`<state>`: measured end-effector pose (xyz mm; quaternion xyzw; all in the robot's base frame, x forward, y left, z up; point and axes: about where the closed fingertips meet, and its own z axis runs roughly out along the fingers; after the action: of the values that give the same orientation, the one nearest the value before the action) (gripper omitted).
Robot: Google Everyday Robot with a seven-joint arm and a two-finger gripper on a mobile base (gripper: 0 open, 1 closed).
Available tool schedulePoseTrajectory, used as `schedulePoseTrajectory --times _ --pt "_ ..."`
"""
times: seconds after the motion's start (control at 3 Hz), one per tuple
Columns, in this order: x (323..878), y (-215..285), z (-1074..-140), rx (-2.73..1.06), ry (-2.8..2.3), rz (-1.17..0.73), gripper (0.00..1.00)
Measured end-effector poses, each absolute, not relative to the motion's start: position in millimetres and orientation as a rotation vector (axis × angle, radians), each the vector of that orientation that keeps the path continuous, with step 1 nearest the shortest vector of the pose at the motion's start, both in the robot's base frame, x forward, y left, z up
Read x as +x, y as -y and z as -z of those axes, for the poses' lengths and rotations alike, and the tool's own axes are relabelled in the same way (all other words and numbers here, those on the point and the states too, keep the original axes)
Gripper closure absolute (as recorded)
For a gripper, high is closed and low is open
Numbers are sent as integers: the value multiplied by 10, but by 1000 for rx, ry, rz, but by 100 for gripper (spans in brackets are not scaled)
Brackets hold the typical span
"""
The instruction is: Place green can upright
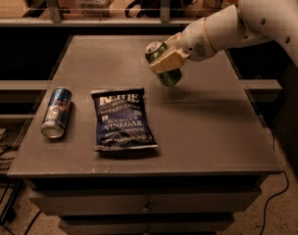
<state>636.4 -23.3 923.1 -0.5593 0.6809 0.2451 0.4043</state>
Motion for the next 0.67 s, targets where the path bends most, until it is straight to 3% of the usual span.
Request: schedulePoseTrajectory --times 0.67 --pt "6252 298 -9008 -1136 -1693 -770 59"
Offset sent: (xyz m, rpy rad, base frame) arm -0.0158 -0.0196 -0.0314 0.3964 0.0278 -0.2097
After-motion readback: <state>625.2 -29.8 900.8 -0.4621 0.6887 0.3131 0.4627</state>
